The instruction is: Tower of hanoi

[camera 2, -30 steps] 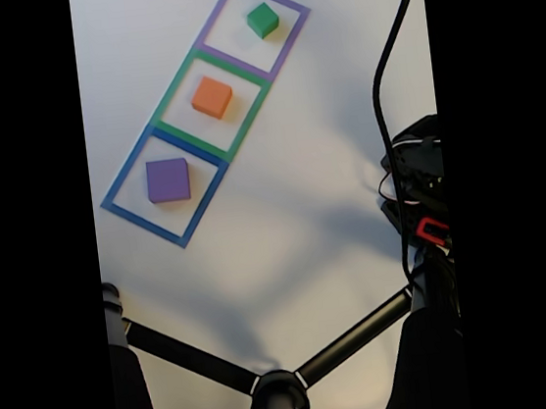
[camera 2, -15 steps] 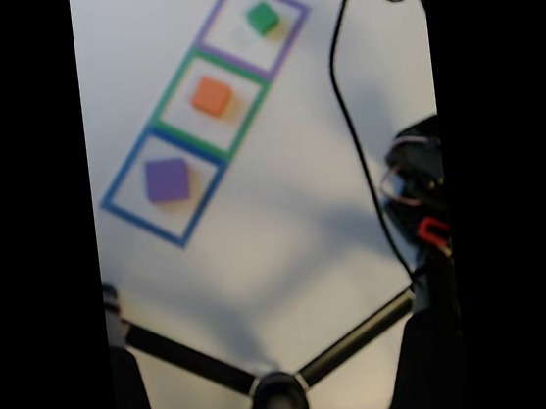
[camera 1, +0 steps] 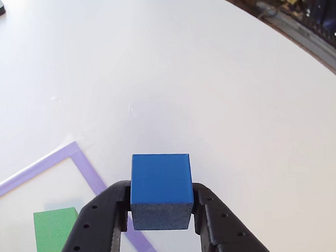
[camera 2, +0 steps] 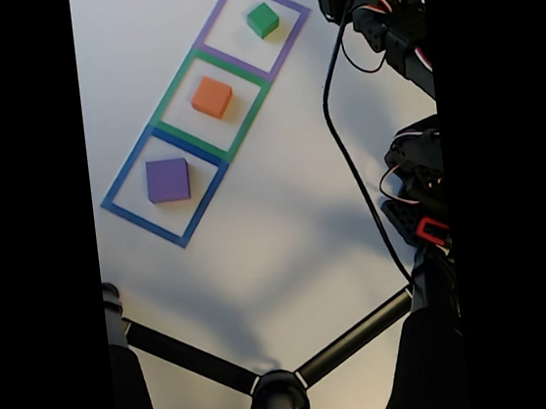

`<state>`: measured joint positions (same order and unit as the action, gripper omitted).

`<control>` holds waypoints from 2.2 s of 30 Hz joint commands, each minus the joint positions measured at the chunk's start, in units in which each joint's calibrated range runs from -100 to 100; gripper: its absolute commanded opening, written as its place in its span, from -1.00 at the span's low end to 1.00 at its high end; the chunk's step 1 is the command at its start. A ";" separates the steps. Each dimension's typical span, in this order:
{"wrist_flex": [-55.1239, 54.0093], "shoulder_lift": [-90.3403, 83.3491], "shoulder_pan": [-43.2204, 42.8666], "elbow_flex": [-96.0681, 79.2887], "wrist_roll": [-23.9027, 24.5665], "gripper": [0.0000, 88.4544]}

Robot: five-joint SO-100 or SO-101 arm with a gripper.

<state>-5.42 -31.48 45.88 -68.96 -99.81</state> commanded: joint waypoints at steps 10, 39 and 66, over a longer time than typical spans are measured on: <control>-28.21 17.70 -7.34 -3.42 -0.19 -0.99; -46.82 39.74 -14.05 0.58 -0.19 -0.99; -49.01 45.83 -13.13 2.67 -0.19 -0.88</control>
<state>-53.11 14.75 31.80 -67.24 -99.25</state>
